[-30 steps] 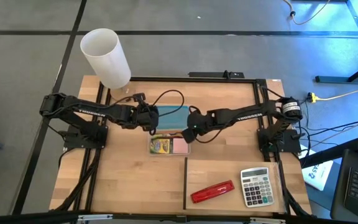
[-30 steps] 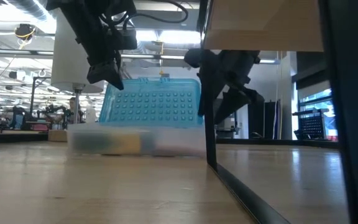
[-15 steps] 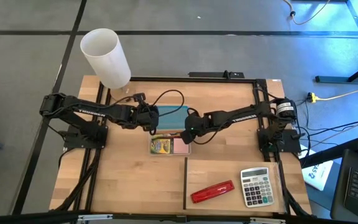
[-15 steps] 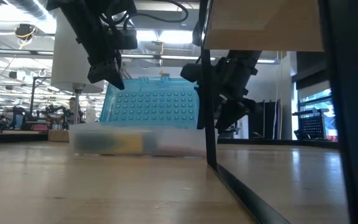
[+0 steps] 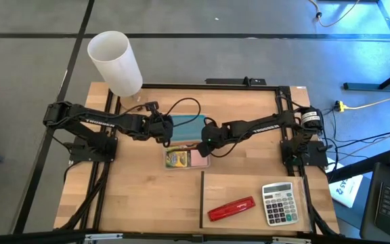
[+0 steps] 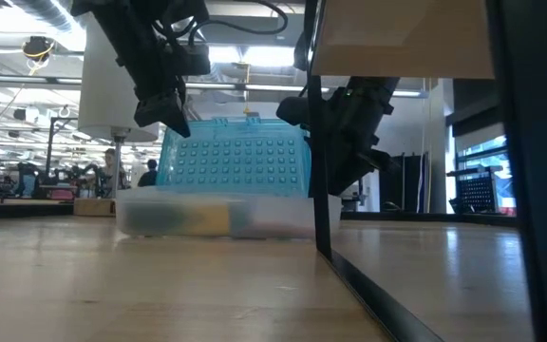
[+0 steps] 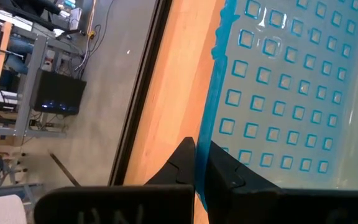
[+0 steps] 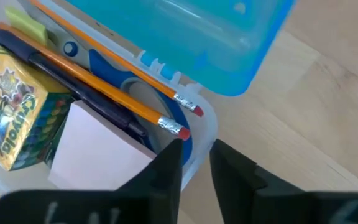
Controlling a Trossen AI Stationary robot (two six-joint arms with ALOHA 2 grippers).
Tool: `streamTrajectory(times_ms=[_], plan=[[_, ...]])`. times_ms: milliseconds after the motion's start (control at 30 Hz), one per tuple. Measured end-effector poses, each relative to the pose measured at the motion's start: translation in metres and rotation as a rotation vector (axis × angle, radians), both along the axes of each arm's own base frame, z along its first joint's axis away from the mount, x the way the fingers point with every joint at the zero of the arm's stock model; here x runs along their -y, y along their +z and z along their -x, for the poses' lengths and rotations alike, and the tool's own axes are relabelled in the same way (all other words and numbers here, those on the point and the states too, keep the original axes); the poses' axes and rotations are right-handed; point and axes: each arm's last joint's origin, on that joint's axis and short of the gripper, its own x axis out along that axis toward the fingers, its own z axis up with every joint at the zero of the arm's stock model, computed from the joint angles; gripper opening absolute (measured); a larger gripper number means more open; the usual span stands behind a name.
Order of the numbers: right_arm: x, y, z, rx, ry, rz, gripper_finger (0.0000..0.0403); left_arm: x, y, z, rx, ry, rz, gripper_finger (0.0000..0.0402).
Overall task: Pack school essentials
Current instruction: Close the blue supply box
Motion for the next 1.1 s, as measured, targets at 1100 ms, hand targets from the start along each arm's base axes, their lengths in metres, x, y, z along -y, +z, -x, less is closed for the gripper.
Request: streamTrajectory(times_ms=[1100], plan=[[0.001,-0.001,0.002,-0.010,-0.058,0.002,0.0045,0.037,0.029,-0.009,-0.036,-0.221,-0.018,0.0000]])
